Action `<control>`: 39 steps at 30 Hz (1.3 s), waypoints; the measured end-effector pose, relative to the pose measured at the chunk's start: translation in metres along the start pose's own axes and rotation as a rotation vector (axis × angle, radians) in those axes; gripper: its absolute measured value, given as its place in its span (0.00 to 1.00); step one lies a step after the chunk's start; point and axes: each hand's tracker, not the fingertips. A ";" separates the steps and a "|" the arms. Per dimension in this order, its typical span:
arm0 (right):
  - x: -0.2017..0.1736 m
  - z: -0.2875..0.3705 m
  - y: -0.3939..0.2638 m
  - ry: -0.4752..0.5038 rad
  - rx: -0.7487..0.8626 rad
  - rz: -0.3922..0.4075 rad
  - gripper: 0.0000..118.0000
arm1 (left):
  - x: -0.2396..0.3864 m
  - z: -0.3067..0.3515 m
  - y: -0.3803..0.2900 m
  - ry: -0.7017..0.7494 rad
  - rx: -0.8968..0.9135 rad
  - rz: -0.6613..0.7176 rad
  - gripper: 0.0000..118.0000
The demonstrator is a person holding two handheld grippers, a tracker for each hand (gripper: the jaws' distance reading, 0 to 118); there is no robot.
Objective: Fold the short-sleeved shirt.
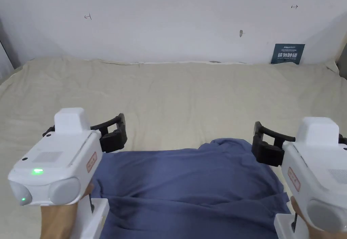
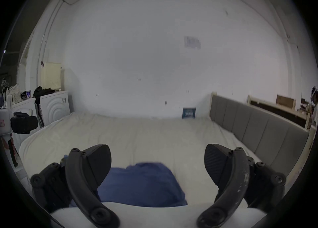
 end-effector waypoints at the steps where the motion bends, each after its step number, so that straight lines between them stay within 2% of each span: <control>1: -0.003 0.003 0.003 0.000 0.024 0.010 0.89 | 0.004 0.002 0.000 -0.003 0.032 -0.005 0.82; 2: -0.006 0.004 0.005 -0.003 0.031 0.014 0.85 | 0.007 0.004 0.000 -0.010 0.054 -0.013 0.76; 3: -0.009 0.006 0.008 -0.004 0.034 0.019 0.74 | 0.010 0.005 -0.001 -0.009 0.071 -0.030 0.65; 4: -0.010 0.007 0.010 -0.003 0.041 0.021 0.60 | 0.011 0.002 -0.003 -0.007 0.076 -0.043 0.48; 5: -0.011 0.008 0.011 0.000 0.055 0.019 0.35 | 0.013 0.001 -0.004 -0.010 0.075 -0.058 0.19; 6: -0.012 0.007 0.011 -0.001 0.063 0.018 0.17 | 0.013 0.000 -0.004 -0.020 0.067 -0.066 0.01; 7: -0.013 0.007 0.011 0.000 0.067 0.014 0.05 | 0.012 -0.001 -0.004 -0.027 0.062 -0.063 0.00; 9: -0.012 0.006 0.012 0.001 0.076 0.003 0.01 | 0.011 -0.006 -0.003 -0.055 0.048 -0.062 0.00; 14: -0.015 -0.008 0.009 -0.004 0.059 0.007 0.01 | 0.003 -0.027 -0.008 -0.028 0.002 -0.077 0.00; 17: -0.016 -0.019 0.008 0.003 0.042 0.006 0.01 | -0.004 -0.042 -0.007 -0.050 -0.095 -0.040 0.00; 20: -0.016 -0.033 0.005 0.009 0.018 0.005 0.01 | -0.025 -0.073 -0.013 -0.112 -0.207 0.020 0.00; 27: -0.022 -0.072 -0.011 0.005 -0.059 0.011 0.01 | -0.073 -0.167 -0.043 -0.053 -0.455 -0.016 0.00; 28: -0.022 -0.078 -0.013 0.004 -0.070 0.013 0.01 | -0.082 -0.183 -0.050 -0.088 -0.511 0.011 0.00; 30: -0.024 -0.091 -0.019 -0.005 -0.094 0.018 0.01 | -0.091 -0.211 -0.065 -0.068 -0.567 0.028 0.00; 31: -0.024 -0.098 -0.021 -0.005 -0.106 0.019 0.01 | -0.094 -0.223 -0.074 -0.044 -0.585 -0.007 0.00; 34: -0.024 -0.116 -0.029 -0.015 -0.137 0.021 0.01 | -0.104 -0.259 -0.096 -0.026 -0.660 0.055 0.01; 35: -0.024 -0.122 -0.031 -0.017 -0.147 0.023 0.01 | -0.108 -0.270 -0.105 -0.018 -0.673 0.053 0.05; 36: -0.023 -0.128 -0.033 -0.020 -0.156 0.023 0.01 | -0.109 -0.272 -0.106 -0.003 -0.709 0.043 0.14; 37: -0.023 -0.133 -0.036 -0.024 -0.167 0.024 0.01 | -0.111 -0.277 -0.111 0.039 -0.733 0.057 0.28; 38: -0.023 -0.138 -0.038 -0.026 -0.176 0.028 0.01 | -0.115 -0.285 -0.119 0.058 -0.767 0.078 0.54; 39: -0.023 -0.143 -0.041 -0.030 -0.186 0.032 0.01 | -0.118 -0.291 -0.125 0.068 -0.791 0.098 0.69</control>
